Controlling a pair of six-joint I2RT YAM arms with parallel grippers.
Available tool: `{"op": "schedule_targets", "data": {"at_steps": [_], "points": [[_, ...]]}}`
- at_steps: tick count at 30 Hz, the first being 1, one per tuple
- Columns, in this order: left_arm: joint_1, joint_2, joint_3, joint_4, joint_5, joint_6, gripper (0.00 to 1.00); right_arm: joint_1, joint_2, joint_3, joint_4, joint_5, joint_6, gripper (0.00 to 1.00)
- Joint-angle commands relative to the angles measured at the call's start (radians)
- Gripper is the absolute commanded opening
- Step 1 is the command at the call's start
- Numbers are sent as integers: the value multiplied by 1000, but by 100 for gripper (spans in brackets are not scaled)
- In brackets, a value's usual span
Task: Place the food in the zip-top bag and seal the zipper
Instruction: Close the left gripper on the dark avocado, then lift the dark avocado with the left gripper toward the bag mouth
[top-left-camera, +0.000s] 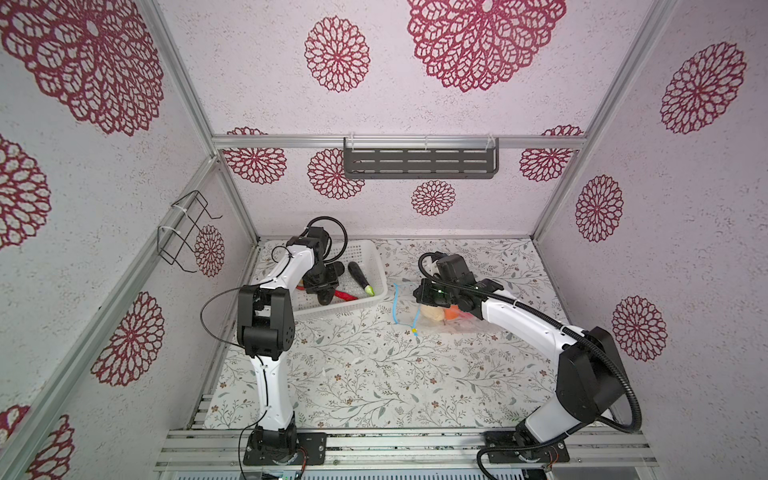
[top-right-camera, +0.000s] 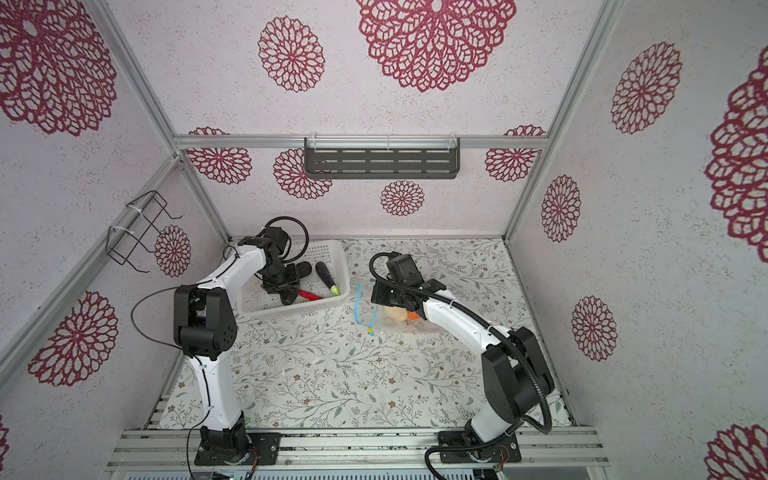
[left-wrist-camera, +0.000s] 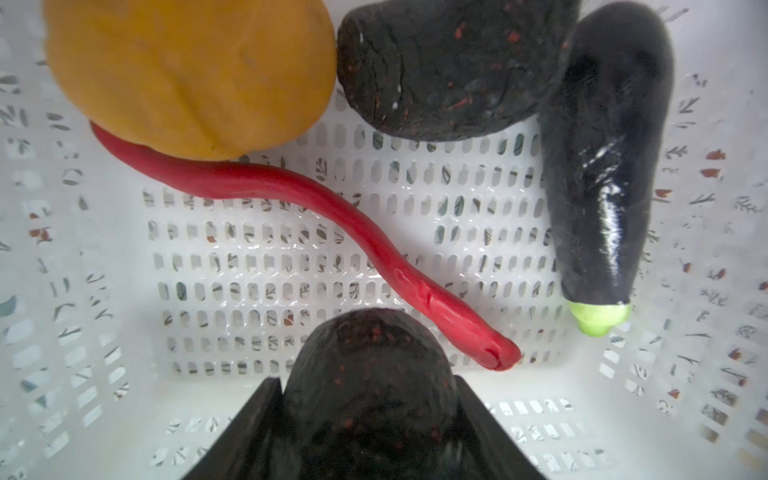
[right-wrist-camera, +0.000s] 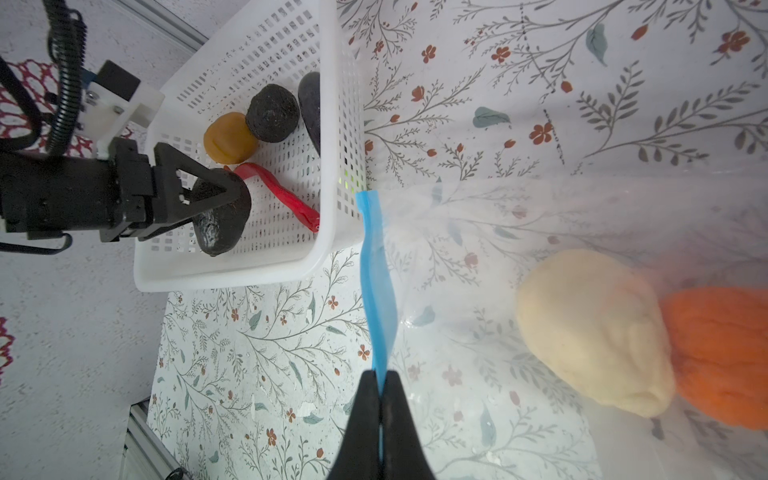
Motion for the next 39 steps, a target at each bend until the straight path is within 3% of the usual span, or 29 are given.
{"op": "schedule_targets", "data": {"at_steps": [1, 16, 24, 39], "points": [[-12, -60, 24, 24, 29, -11, 48, -2, -22, 11, 12, 1, 0, 0], [-135, -182, -27, 61, 93, 1, 48, -5, -16, 26, -3, 16, 2, 0], [-204, -274, -139, 209, 198, -69, 48, -7, -18, 39, -4, 15, 8, 0], [-366, -252, -220, 408, 317, -149, 48, -22, -37, 35, 10, -12, 24, 0]]}}
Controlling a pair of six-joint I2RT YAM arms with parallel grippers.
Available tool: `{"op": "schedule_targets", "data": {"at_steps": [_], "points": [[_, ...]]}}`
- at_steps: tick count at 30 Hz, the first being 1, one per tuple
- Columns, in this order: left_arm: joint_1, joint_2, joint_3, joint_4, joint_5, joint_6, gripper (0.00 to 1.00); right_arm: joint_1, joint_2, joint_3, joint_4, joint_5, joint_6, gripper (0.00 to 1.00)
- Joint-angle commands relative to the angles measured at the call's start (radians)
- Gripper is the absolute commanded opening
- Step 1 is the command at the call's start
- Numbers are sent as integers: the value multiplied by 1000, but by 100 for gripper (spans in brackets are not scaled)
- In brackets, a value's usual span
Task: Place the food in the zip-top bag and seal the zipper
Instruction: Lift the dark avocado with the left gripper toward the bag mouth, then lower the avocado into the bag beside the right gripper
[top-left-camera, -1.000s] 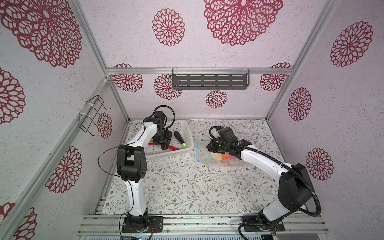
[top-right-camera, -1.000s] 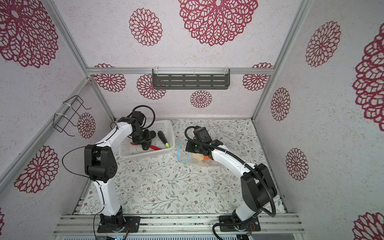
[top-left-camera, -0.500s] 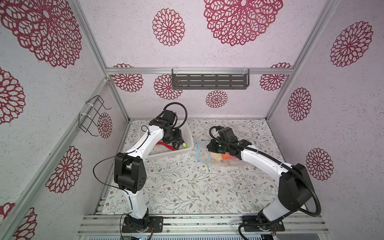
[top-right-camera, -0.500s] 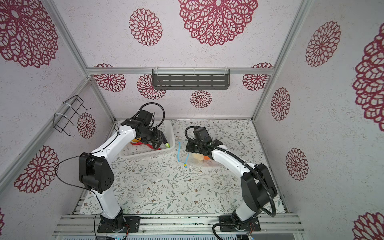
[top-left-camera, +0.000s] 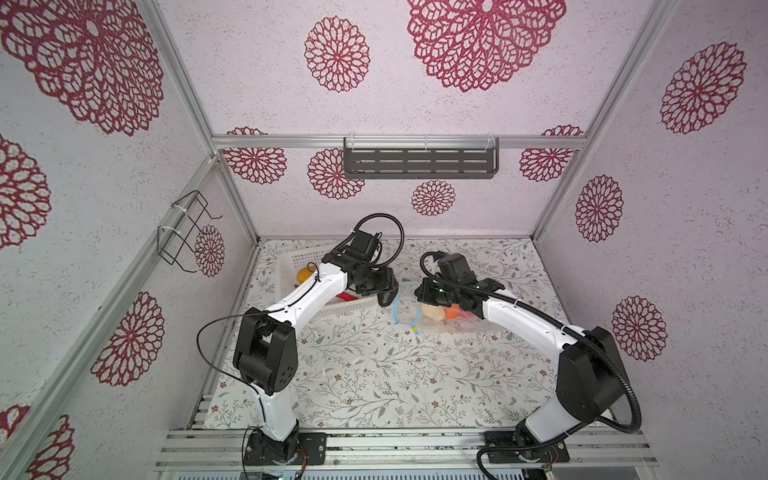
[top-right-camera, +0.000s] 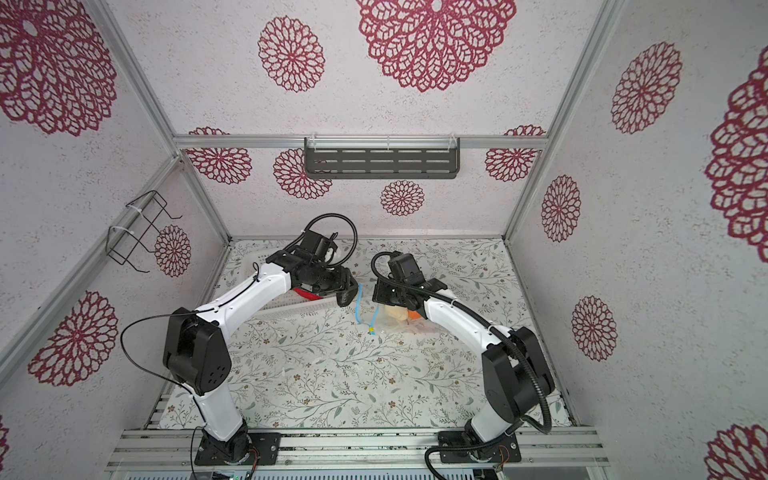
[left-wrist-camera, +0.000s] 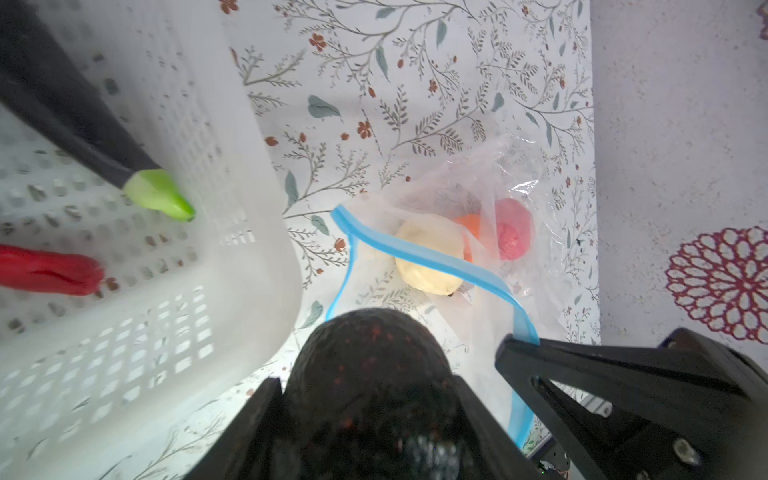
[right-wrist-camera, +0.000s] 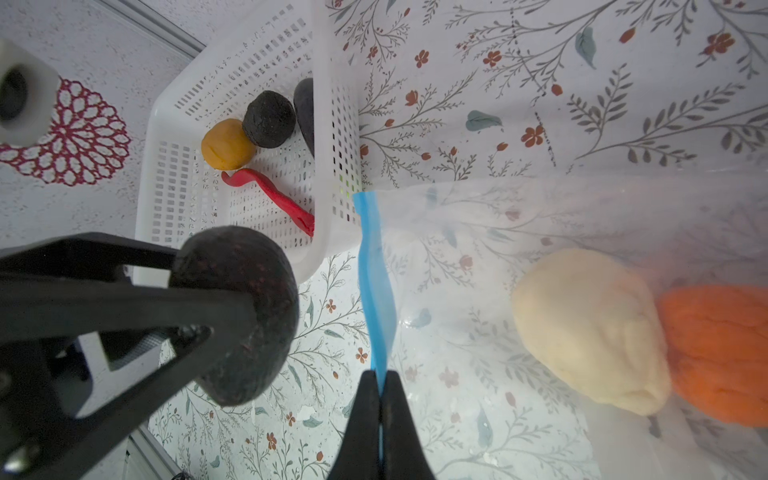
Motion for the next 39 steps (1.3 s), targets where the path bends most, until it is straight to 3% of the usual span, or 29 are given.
{"op": "schedule_targets", "data": {"at_steps": [1, 11, 39], "points": [[-9, -3, -22, 101, 38, -33, 48, -10, -38, 33, 16, -11, 16, 0], [-23, 5, -90, 242, 83, -108, 48, -26, -43, 11, 41, -38, 30, 0], [-45, 83, -62, 233, 111, -115, 51, -37, -51, -6, 72, -63, 34, 0]]}}
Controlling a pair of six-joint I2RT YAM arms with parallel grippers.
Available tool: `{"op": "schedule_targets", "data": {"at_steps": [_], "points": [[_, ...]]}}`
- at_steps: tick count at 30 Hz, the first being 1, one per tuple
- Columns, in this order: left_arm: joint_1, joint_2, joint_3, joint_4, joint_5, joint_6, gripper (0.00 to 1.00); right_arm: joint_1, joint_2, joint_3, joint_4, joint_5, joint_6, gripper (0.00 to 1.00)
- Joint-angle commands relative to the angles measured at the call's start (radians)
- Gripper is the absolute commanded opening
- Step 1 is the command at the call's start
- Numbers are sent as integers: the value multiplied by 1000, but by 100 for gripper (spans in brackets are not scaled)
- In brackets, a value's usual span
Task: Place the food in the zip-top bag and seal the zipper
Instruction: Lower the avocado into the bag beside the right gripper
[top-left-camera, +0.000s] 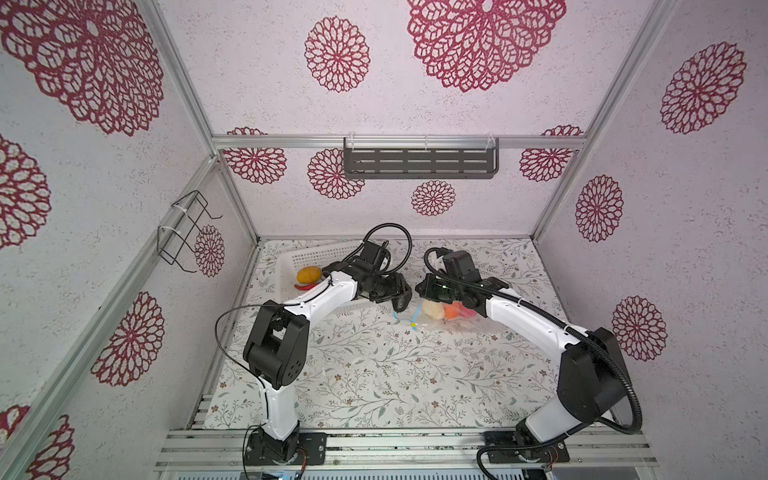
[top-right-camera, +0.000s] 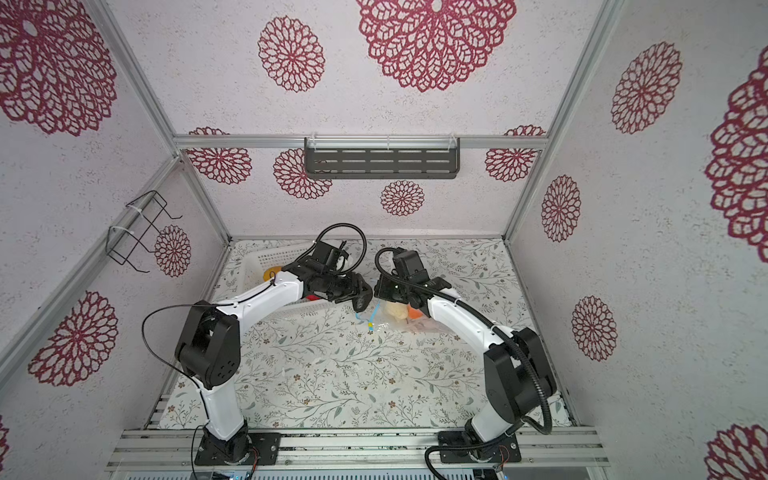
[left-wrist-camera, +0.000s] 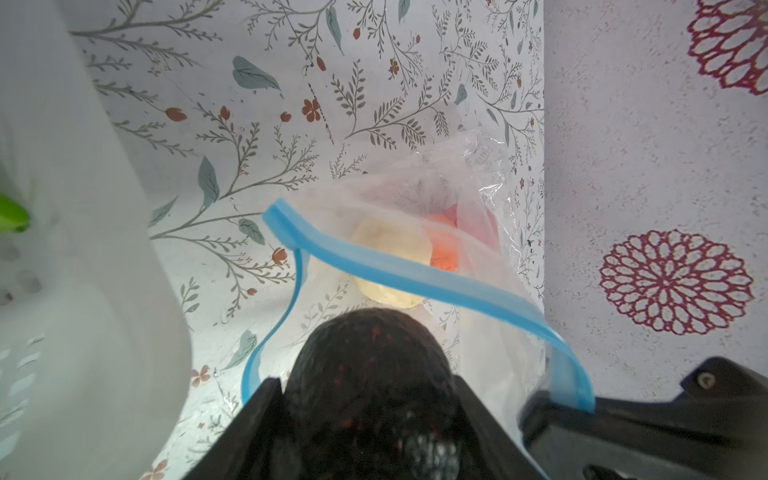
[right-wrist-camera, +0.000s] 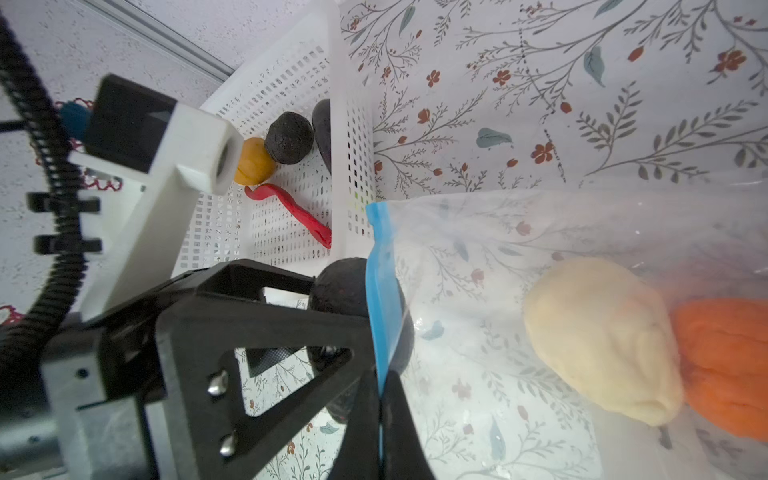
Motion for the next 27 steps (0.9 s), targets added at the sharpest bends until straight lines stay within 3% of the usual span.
{"op": "schedule_targets", "data": {"at_steps": [1, 27], "points": [[-11, 16, 31, 5, 8, 3, 51, -8, -43, -5, 32, -14, 16, 0], [-17, 99, 80, 11, 17, -8, 53, -14, -41, -9, 43, -30, 16, 0]]}}
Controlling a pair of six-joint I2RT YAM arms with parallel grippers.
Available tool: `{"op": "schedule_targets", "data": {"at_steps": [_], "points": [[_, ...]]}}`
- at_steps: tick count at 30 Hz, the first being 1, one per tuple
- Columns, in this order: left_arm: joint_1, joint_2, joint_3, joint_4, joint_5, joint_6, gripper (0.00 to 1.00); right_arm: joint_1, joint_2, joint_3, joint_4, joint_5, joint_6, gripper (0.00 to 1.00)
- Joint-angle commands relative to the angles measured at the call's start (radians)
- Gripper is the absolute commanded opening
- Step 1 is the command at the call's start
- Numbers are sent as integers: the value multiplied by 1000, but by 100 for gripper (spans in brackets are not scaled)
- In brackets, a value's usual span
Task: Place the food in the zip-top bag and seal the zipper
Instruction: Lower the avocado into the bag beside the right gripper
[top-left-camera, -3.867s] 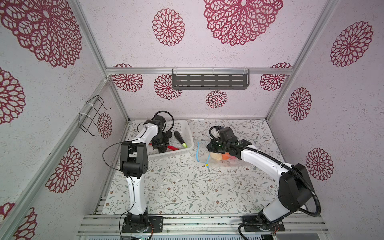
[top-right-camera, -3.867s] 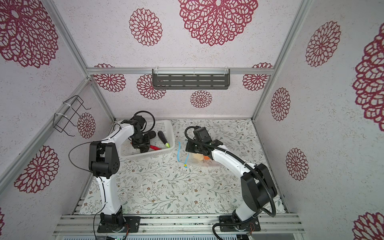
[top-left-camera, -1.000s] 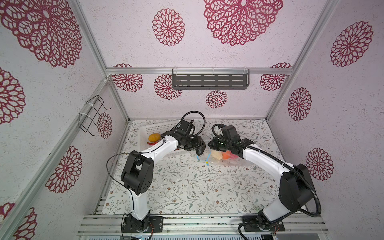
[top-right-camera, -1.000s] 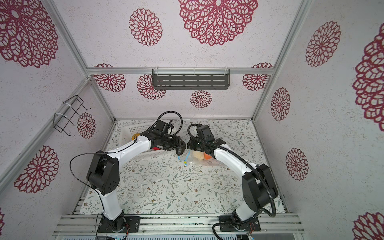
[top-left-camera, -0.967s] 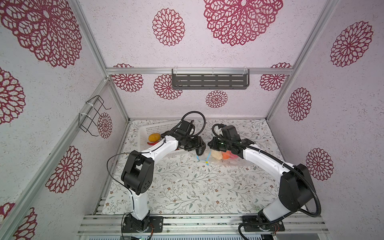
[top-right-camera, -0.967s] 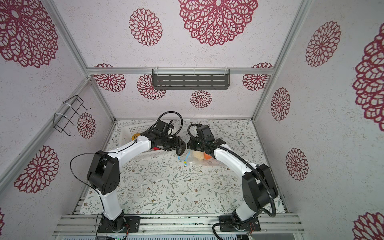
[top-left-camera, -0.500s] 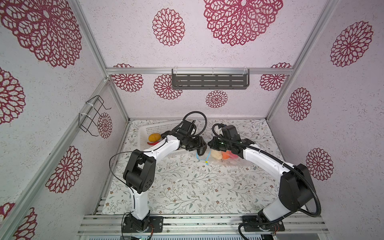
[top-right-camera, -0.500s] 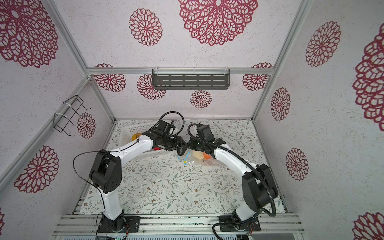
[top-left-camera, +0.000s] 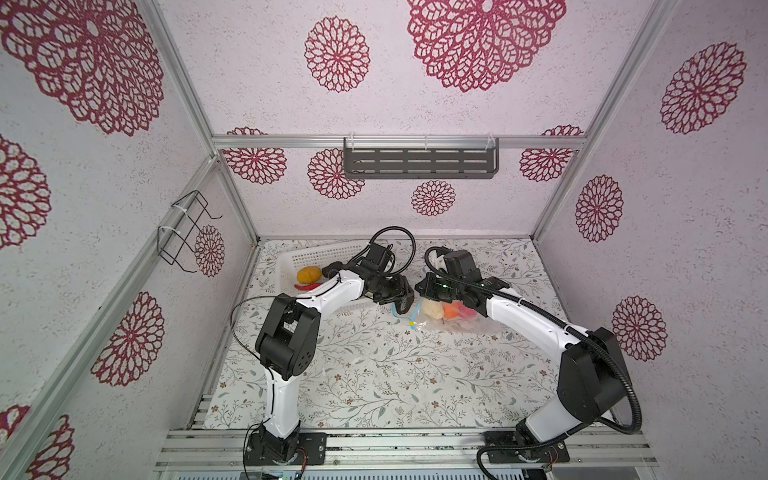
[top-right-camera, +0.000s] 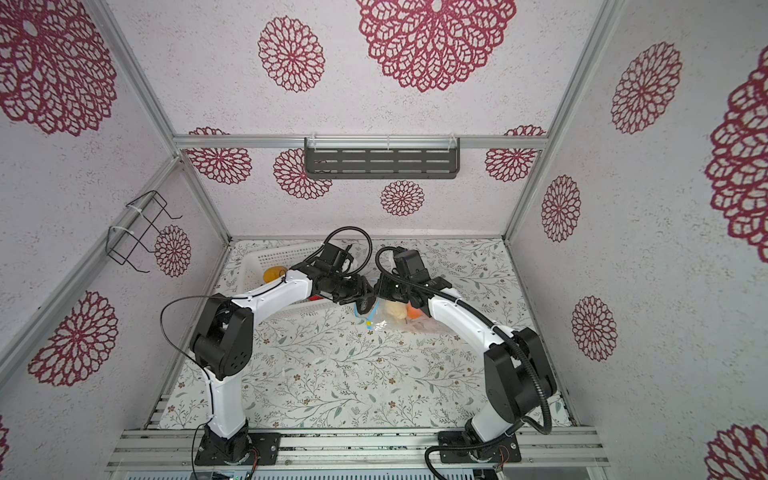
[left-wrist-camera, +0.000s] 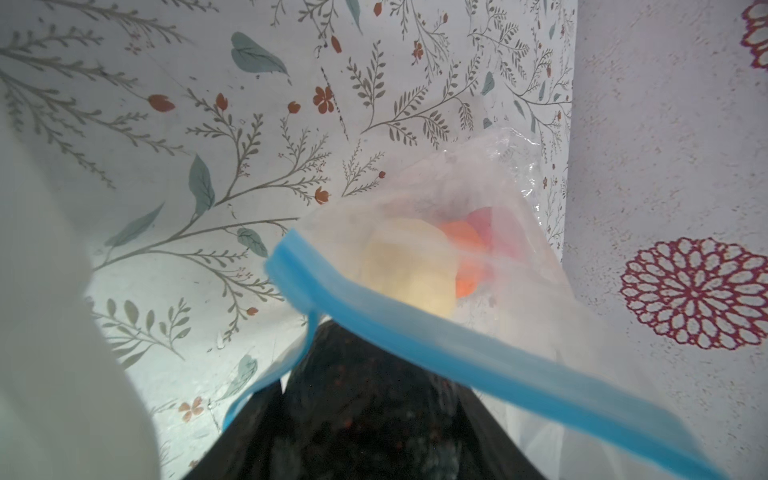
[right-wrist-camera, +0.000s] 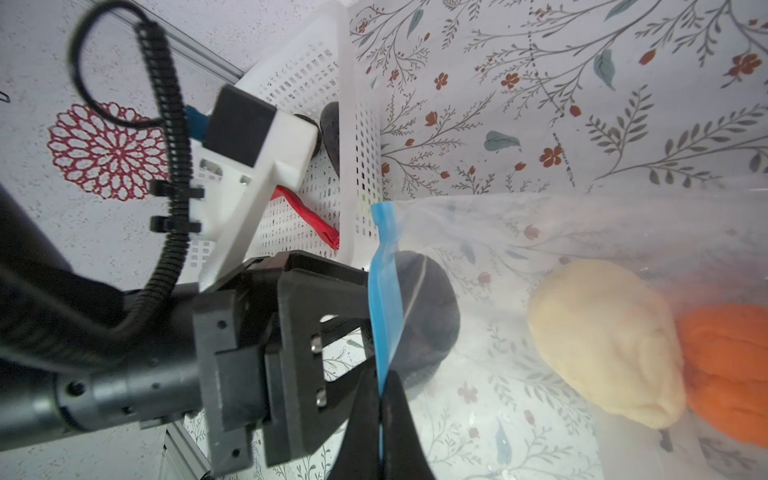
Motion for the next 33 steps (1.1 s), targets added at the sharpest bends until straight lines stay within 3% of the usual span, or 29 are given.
{"op": "schedule_targets", "data": {"at_steps": [1, 33], "points": [[-11, 3, 28, 14, 13, 0, 53, -8, -41, -9, 28, -10, 14, 0], [-17, 10, 31, 13, 12, 5, 67, -8, -50, -19, 29, -6, 17, 0]]}}
